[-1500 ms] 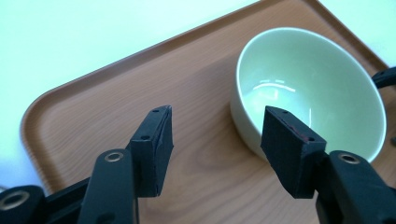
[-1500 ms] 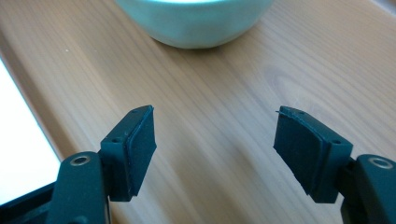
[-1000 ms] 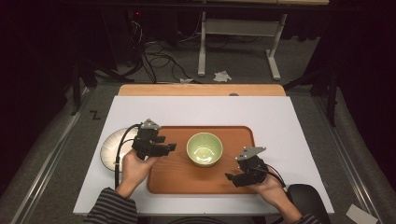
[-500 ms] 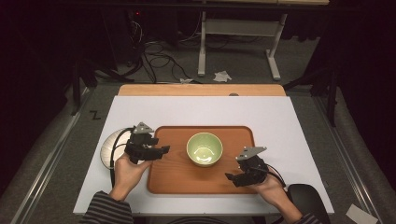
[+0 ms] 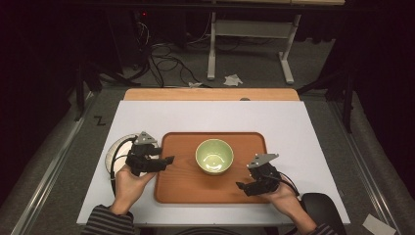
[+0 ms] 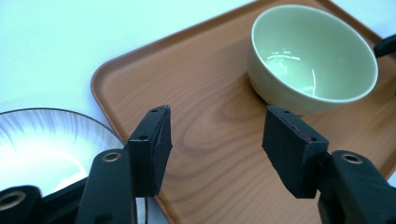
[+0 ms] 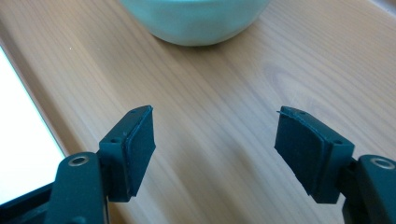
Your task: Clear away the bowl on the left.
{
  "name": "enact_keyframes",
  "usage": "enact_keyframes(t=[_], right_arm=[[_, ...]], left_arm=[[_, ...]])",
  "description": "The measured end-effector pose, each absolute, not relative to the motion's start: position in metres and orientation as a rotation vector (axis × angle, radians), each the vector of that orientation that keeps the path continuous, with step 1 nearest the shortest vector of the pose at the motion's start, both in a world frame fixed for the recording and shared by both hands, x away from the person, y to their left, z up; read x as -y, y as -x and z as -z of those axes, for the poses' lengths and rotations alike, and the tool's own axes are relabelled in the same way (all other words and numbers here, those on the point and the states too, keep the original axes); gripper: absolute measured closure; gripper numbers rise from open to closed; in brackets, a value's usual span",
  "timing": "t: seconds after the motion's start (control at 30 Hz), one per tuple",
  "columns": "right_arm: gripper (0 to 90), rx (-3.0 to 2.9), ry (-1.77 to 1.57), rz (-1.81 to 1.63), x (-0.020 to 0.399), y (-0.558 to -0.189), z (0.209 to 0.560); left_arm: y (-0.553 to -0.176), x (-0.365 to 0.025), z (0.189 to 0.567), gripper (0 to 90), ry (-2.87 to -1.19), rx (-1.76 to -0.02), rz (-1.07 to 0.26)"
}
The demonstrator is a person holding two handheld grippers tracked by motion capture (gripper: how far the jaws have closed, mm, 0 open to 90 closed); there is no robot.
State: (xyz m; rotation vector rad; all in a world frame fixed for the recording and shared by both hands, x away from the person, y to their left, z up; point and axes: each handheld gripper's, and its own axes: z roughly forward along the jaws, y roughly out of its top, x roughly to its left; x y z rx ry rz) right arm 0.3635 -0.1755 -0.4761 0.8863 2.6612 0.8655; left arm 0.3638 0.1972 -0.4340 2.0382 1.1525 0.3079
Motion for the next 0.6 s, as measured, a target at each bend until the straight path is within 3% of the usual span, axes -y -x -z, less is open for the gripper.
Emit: enact_keyframes(t=[0.6], right_arm=[[30.1, -2.65, -0.883, -0.866, 0.176, -0.364, 0.476]], left_arm=[[-0.36, -0.181, 0.451, 42.9, -2.125, -1.142, -0.219]])
